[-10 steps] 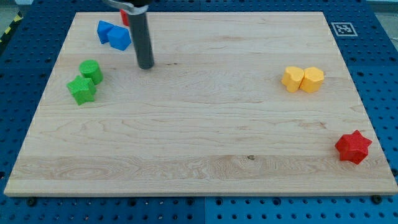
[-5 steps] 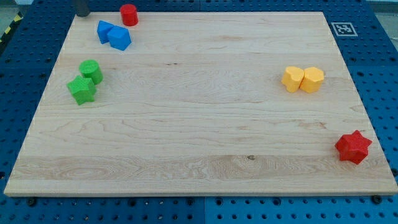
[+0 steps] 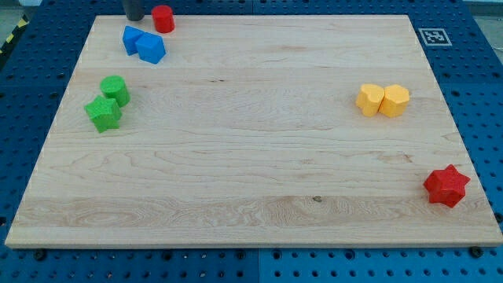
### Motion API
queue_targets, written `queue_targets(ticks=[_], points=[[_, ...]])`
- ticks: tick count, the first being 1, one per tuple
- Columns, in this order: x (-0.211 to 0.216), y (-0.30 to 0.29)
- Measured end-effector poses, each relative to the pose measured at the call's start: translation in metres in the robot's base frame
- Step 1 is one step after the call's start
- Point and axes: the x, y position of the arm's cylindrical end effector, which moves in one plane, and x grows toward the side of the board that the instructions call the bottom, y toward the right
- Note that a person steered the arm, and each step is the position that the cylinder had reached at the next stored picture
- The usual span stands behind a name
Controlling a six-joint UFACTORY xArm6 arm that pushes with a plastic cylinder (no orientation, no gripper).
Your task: Move the red circle to the bottom left of the yellow blocks
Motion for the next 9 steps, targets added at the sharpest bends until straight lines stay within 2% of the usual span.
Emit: queue_targets(ticks=[5,7,9], points=[[0.001,0.081],[0.025,0.106],[0.070,0.131]])
